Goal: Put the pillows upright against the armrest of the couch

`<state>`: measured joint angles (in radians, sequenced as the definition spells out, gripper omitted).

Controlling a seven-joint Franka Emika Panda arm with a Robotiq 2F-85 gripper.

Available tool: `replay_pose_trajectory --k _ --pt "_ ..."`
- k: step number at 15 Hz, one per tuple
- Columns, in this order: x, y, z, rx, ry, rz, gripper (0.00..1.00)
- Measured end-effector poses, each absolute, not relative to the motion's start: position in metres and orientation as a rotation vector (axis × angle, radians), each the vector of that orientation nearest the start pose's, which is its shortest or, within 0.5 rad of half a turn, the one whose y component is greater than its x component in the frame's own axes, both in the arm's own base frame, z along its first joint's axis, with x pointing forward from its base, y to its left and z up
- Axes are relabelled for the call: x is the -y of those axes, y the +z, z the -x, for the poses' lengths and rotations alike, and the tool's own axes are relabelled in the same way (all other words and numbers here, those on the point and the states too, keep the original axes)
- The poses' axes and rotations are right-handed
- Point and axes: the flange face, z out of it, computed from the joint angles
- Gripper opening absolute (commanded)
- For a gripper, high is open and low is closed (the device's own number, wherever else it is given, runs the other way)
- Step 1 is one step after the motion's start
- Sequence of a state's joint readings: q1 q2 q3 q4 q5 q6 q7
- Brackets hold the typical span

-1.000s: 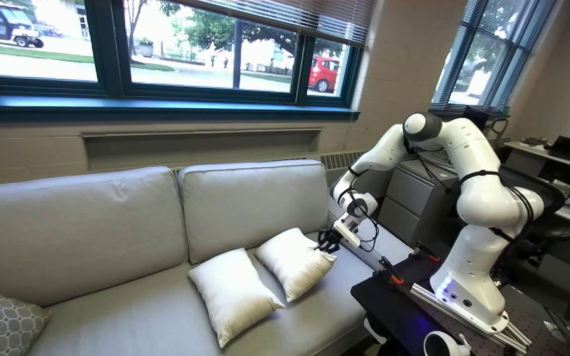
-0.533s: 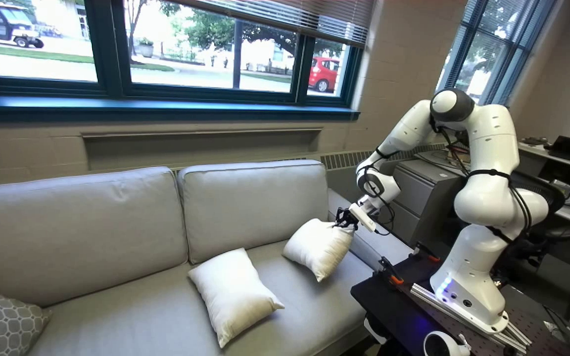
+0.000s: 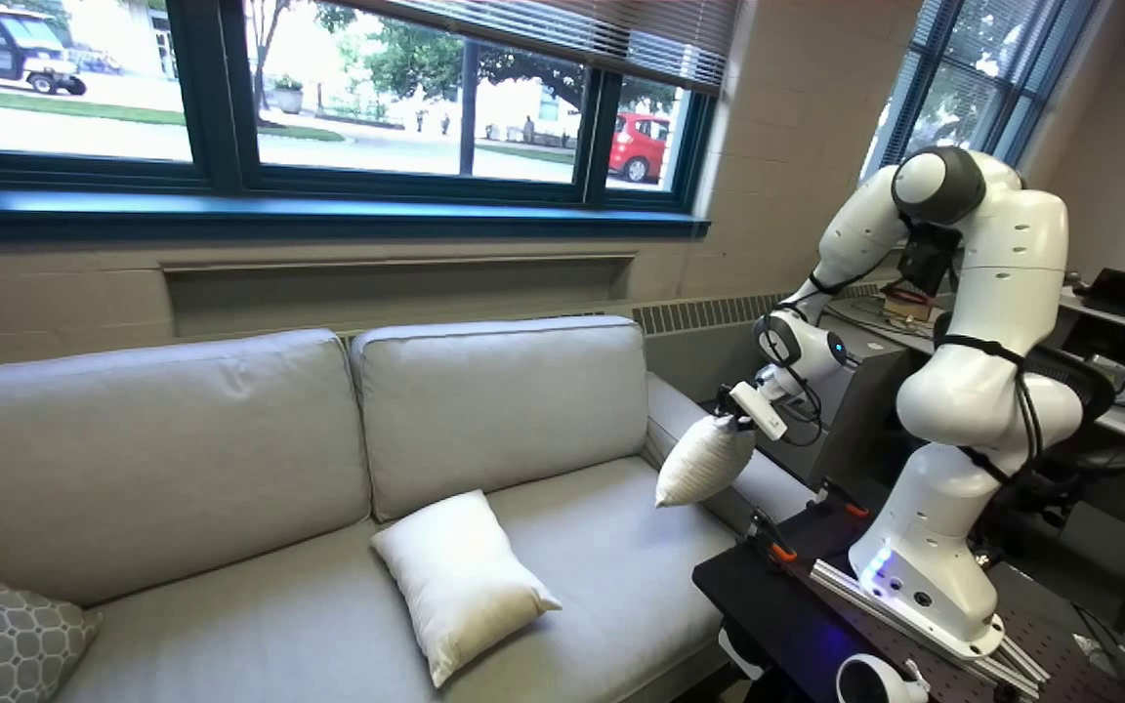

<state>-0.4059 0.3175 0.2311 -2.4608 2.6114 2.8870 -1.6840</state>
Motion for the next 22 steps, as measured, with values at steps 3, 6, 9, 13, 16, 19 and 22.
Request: replay_pose_trajectory --k 3,6,9,13,16,19,22 --pt "0.112 0.159 -0.384 -1.399 -0.74 2.303 0.02" --pt "0.121 0.172 -0.394 -1.373 -0.788 2.355 0.02" --pt "0.118 0.187 -0.408 -1.329 -0.818 2.422 0.02" --pt "0.091 0.207 -0.428 -1.209 -0.835 2.511 0.02" --pt "0.045 0.211 -0.44 -1.011 -0.803 2.61 0.02" --pt "-0.004 0.201 -0.449 -0.761 -0.725 2.72 0.02" --pt "-0.027 0.178 -0.46 -0.581 -0.642 2.821 0.02"
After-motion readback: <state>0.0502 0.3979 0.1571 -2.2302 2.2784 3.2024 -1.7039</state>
